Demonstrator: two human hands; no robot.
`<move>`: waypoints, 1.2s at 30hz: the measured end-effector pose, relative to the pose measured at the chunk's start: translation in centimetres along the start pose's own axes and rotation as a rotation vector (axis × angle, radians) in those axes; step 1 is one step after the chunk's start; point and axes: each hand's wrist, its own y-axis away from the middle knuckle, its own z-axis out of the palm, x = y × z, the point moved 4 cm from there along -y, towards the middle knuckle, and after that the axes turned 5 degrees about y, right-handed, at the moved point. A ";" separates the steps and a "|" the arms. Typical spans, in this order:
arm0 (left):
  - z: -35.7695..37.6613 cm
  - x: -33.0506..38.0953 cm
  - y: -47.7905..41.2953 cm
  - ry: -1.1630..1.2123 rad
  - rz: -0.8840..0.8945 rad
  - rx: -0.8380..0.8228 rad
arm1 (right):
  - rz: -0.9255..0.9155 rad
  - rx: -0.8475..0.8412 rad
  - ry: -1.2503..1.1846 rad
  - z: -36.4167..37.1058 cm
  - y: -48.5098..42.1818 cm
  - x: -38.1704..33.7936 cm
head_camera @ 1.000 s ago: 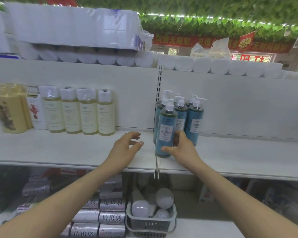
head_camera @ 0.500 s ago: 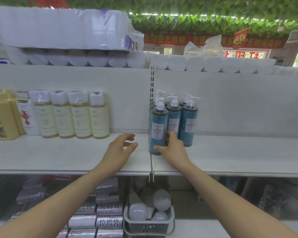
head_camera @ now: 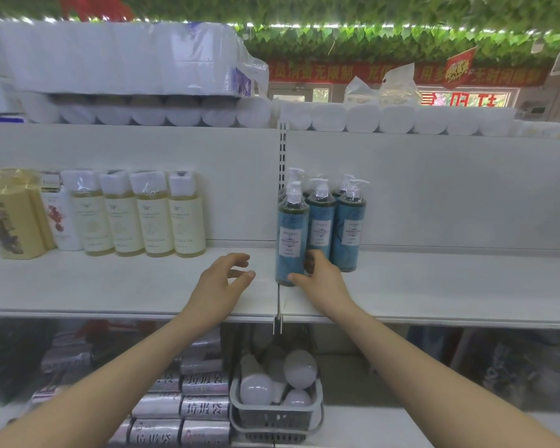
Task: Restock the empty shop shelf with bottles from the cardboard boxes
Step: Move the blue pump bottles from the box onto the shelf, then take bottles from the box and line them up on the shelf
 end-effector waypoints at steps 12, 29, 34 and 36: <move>2.7 1.7 4.2 -0.361 0.179 0.029 | -0.350 0.064 0.468 -3.0 6.7 -2.3; 11.6 -3.5 22.8 -0.459 0.312 -0.124 | -0.383 -0.001 0.554 0.4 27.7 7.7; 17.4 -11.3 32.0 -0.381 0.132 -0.307 | -0.117 -0.189 0.598 3.8 37.6 16.9; 20.4 -14.2 36.5 -0.363 0.013 -0.423 | -0.005 -0.275 0.607 4.4 42.1 21.6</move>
